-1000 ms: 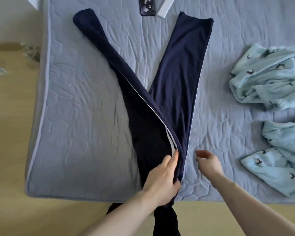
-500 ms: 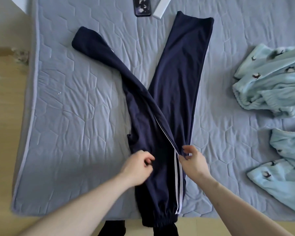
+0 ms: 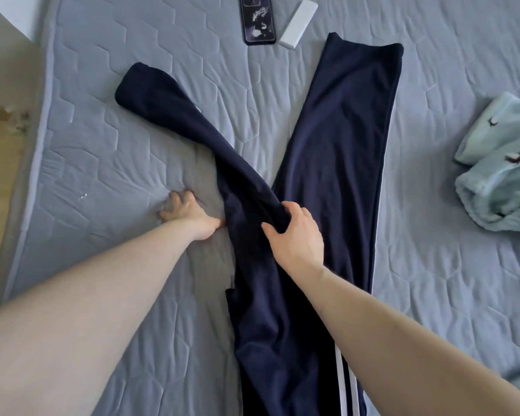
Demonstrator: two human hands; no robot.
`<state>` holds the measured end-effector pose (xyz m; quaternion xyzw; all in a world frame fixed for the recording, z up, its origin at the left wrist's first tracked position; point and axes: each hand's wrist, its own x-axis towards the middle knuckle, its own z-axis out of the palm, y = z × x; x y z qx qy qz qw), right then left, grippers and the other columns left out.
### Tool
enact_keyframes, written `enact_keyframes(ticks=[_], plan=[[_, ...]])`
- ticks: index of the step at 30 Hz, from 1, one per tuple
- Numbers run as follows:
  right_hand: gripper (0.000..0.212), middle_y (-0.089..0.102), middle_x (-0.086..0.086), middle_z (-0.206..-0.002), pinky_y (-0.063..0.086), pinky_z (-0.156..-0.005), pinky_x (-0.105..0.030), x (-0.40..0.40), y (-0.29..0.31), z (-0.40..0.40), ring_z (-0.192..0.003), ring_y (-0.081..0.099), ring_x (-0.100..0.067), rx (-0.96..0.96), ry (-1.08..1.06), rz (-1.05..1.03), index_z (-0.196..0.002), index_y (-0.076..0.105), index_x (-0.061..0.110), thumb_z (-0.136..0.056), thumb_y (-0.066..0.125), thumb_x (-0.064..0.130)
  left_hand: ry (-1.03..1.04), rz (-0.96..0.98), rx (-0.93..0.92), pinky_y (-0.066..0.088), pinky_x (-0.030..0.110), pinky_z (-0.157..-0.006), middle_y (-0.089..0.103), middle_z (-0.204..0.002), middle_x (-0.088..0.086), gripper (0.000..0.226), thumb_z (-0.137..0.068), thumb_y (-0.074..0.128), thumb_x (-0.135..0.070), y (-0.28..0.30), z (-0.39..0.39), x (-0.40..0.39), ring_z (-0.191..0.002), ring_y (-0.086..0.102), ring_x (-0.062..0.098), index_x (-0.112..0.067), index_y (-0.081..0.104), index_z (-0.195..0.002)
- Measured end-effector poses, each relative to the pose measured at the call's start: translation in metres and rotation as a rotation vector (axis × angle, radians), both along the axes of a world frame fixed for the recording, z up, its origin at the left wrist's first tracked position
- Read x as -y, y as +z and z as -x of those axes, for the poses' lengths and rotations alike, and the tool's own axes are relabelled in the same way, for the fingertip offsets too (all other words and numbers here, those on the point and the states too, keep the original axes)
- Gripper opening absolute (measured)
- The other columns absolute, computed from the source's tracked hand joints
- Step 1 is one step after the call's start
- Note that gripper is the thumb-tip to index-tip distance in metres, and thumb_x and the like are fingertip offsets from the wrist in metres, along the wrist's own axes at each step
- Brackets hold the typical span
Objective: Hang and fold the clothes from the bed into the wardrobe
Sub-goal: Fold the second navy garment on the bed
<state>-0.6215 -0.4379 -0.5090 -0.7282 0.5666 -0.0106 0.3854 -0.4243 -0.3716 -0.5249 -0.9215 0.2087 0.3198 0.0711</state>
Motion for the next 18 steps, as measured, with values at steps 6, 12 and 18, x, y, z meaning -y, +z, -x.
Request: enact_keyframes(ticks=[6, 12, 18], plan=[[0.017, 0.067, 0.018, -0.076, 0.041, -0.062, -0.01, 0.022, 0.013, 0.01, -0.071, 0.06, 0.003, 0.422, -0.584, 0.076, -0.086, 0.062, 0.025, -0.097, 0.051, 0.033, -0.035, -0.201, -0.019, 0.013, 0.06, -0.124, -0.017, -0.169, 0.01, 0.129, -0.082, 0.072, -0.064, -0.006, 0.01, 0.019, -0.154, -0.005, 0.046, -0.009, -0.015, -0.16], [0.022, 0.067, 0.001, -0.111, 0.043, -0.087, -0.031, 0.045, 0.011, 0.083, -0.104, 0.063, -0.022, 0.088, -0.755, -0.157, -0.121, 0.062, 0.019, -0.101, 0.054, 0.023, 0.011, -0.339, -0.197, 0.014, 0.067, -0.121, -0.038, -0.153, 0.036, 0.163, -0.058, 0.082, -0.069, -0.003, 0.005, 0.036, -0.148, -0.016, 0.058, 0.002, -0.032, -0.151], [0.066, 0.049, 0.005, -0.141, 0.038, -0.111, -0.035, 0.061, 0.015, 0.059, -0.13, 0.043, -0.016, 0.126, -0.255, 0.238, -0.146, 0.045, 0.024, -0.086, 0.071, 0.015, 0.191, -0.343, -0.131, 0.018, 0.071, -0.116, -0.044, -0.153, 0.028, 0.167, -0.046, 0.084, -0.05, -0.021, 0.02, 0.047, -0.144, -0.015, 0.066, -0.004, -0.04, -0.148]])
